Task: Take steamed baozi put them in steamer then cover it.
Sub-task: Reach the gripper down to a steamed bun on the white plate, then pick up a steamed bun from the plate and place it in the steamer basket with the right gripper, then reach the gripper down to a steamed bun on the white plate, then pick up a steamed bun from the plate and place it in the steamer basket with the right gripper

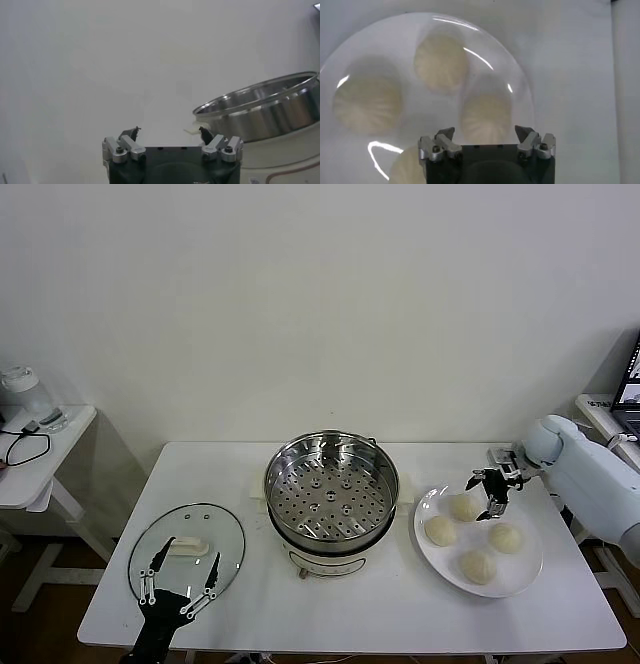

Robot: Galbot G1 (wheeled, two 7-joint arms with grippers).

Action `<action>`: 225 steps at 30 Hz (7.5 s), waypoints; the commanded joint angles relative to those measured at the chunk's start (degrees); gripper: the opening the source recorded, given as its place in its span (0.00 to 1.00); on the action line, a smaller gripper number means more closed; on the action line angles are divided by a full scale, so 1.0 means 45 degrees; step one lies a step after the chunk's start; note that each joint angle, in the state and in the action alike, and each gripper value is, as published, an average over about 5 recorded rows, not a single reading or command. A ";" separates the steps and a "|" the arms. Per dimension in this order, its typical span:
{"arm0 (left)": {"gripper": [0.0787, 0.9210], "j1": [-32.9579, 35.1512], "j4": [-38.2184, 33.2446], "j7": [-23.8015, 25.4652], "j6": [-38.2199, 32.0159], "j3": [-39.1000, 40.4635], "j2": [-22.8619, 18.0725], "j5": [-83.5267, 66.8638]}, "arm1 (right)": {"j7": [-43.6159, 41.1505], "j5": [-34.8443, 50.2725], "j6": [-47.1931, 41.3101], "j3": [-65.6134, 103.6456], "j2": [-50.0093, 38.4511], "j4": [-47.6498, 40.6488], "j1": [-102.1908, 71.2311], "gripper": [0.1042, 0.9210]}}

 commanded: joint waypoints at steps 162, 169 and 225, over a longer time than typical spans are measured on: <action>0.88 0.0072 -0.0346 -0.0149 -0.0429 0.0096 0.0112 -0.0009 | 0.0857 0.4585 -0.2945 -0.6194 -0.1208 0.4518 0.2588 0.65; 0.88 0.0004 -0.0432 -0.0158 -0.0404 0.0168 0.0144 0.0018 | -0.0275 0.4577 -0.2728 -0.6765 -0.1909 0.5908 0.5152 0.64; 0.88 -0.0094 -0.0762 -0.0348 -0.0341 -0.0024 0.0149 0.0131 | 0.2314 0.8161 -0.4954 -0.9622 0.4904 0.7470 0.7512 0.88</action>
